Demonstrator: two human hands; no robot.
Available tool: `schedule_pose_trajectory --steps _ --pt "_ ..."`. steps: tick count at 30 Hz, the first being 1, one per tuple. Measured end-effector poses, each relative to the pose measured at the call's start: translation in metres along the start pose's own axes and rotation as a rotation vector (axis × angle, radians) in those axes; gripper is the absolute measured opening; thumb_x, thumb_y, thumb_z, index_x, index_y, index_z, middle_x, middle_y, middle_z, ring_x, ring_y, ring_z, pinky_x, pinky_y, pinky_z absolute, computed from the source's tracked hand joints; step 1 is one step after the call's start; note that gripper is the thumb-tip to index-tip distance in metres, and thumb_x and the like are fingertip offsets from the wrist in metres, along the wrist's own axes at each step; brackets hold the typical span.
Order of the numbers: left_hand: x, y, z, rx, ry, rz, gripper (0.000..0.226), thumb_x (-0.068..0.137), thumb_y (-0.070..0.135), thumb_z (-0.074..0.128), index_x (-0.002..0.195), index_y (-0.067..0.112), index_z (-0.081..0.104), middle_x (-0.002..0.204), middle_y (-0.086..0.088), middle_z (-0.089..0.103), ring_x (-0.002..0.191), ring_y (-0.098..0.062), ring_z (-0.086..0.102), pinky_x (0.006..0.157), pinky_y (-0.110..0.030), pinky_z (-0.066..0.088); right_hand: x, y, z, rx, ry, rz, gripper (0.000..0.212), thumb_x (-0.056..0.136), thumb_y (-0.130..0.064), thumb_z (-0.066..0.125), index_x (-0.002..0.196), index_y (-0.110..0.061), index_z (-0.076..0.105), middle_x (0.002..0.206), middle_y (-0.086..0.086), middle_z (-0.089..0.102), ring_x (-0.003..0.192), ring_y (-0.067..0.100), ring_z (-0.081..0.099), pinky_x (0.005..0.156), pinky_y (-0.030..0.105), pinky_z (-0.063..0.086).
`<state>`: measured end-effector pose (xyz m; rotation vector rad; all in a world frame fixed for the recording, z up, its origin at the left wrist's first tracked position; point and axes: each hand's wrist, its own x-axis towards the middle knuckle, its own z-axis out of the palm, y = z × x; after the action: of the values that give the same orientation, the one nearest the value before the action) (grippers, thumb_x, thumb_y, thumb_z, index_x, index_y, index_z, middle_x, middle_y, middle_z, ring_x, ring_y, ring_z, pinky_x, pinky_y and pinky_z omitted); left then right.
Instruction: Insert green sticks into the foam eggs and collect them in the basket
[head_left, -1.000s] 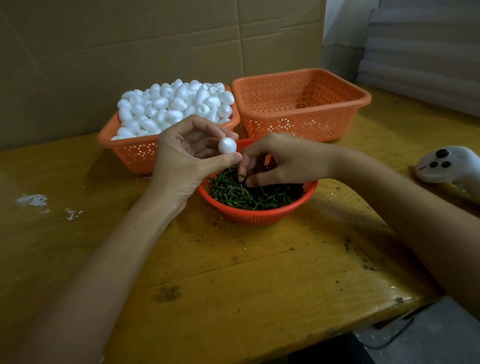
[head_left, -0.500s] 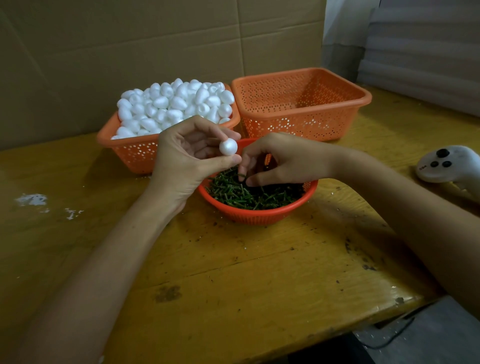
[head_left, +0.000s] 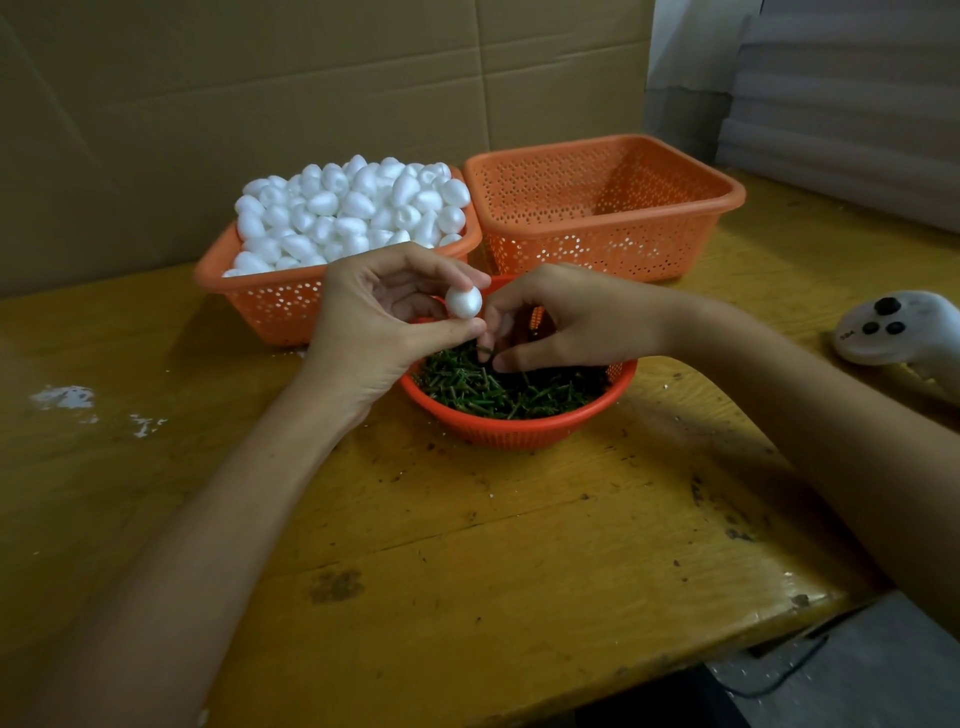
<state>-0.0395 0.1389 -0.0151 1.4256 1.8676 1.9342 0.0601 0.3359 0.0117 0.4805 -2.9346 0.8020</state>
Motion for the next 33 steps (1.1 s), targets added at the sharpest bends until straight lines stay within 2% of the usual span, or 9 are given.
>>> schedule_pose_trajectory --steps 3,9,13,16,20,24,28,33 --pt "-0.0002 -0.0002 -0.0003 0.011 -0.003 -0.004 0.033 0.072 -0.013 0.087 0.094 0.007 0.072 0.105 -0.009 0.08 0.098 -0.025 0.076 0.084 -0.04 0.06 -0.0002 -0.0001 0.0001 0.002 -0.001 0.0 0.016 0.093 -0.013 0.076 0.109 -0.012 0.075 0.102 -0.012 0.075 0.096 0.004 0.069 0.091 0.024 0.052" --pt "-0.0002 0.0004 0.0005 0.026 -0.003 -0.01 0.034 0.073 -0.014 0.086 0.095 0.009 0.075 0.104 -0.008 0.08 0.098 -0.024 0.075 0.083 -0.04 0.059 0.0 0.0005 0.0008 0.004 0.001 0.009 0.017 0.093 -0.013 0.077 0.109 -0.013 0.076 0.1 -0.014 0.074 0.095 0.001 0.069 0.089 0.021 0.05" --pt "-0.0009 0.0003 0.0012 0.034 0.01 -0.016 0.034 0.073 -0.014 0.087 0.096 0.009 0.077 0.104 -0.012 0.08 0.1 -0.032 0.075 0.087 -0.055 0.057 0.0001 0.0002 0.0006 -0.006 0.006 0.004 0.017 0.093 -0.013 0.077 0.109 -0.012 0.076 0.102 -0.011 0.075 0.097 0.005 0.069 0.089 0.021 0.051" --pt "-0.0014 0.0008 0.0016 0.035 0.016 -0.028 0.034 0.073 -0.012 0.087 0.098 0.01 0.077 0.104 -0.018 0.079 0.1 -0.036 0.075 0.089 -0.058 0.057 -0.0002 0.0003 0.0003 0.0 0.004 -0.001 0.017 0.093 -0.011 0.077 0.11 -0.011 0.076 0.101 -0.013 0.074 0.097 0.005 0.069 0.089 0.018 0.05" --pt "-0.0012 0.0018 0.0016 0.046 0.013 -0.027 0.033 0.074 -0.009 0.088 0.1 0.009 0.077 0.104 -0.016 0.08 0.102 -0.041 0.074 0.09 -0.055 0.058 0.0006 0.0006 0.0005 -0.004 0.002 -0.012 0.017 0.092 -0.011 0.077 0.109 -0.01 0.075 0.099 -0.016 0.073 0.095 0.003 0.069 0.089 0.018 0.05" --pt "-0.0009 0.0016 0.001 0.05 0.016 -0.029 0.033 0.075 -0.005 0.089 0.104 0.005 0.077 0.106 -0.013 0.08 0.103 -0.037 0.075 0.09 -0.046 0.061 0.001 0.0027 0.0013 0.005 0.005 -0.013 0.016 0.092 -0.011 0.077 0.108 -0.01 0.076 0.099 -0.015 0.074 0.094 0.002 0.069 0.087 0.014 0.049" --pt "-0.0007 0.002 0.0017 0.047 0.032 -0.039 0.035 0.075 0.003 0.09 0.107 0.009 0.078 0.105 -0.01 0.081 0.102 -0.032 0.077 0.089 -0.033 0.062 0.001 0.0034 0.0014 0.016 0.008 -0.009 0.017 0.092 -0.012 0.077 0.109 -0.011 0.075 0.103 -0.011 0.076 0.096 0.003 0.07 0.087 0.014 0.05" --pt "0.0001 0.002 0.0023 0.048 0.039 -0.034 0.035 0.079 0.003 0.087 0.113 0.007 0.077 0.104 -0.01 0.081 0.103 -0.03 0.077 0.09 -0.029 0.061 0.0005 0.0029 0.001 0.009 0.01 -0.003 0.018 0.093 -0.013 0.077 0.11 -0.012 0.075 0.105 -0.011 0.076 0.096 0.002 0.069 0.088 0.015 0.049"
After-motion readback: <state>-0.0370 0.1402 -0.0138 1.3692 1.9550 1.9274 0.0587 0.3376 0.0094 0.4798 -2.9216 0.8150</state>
